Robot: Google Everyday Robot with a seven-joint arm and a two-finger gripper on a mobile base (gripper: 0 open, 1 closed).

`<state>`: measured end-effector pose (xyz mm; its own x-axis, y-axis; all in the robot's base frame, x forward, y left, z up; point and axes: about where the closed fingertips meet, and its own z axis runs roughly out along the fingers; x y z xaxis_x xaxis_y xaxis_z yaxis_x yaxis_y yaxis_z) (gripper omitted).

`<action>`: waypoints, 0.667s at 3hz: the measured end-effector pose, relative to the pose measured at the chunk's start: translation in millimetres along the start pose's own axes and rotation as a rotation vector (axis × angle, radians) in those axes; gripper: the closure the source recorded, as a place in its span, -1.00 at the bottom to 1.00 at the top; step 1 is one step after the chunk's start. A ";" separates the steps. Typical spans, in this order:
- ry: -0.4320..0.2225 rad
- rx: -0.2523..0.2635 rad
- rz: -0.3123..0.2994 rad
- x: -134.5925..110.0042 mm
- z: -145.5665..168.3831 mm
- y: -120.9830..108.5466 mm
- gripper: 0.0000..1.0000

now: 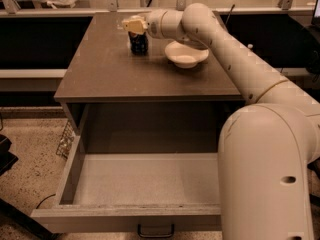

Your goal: Place pepsi can into top drawer

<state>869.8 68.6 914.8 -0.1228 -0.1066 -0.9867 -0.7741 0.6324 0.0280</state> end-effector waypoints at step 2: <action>0.002 -0.008 0.002 1.8 5.0 4.4 0.89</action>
Offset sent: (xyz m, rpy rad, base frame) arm -0.0003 0.0031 -0.0012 0.0003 0.0017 0.0039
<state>869.2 75.1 912.4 -0.1253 -0.1071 -0.9863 -0.7791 0.6262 0.0310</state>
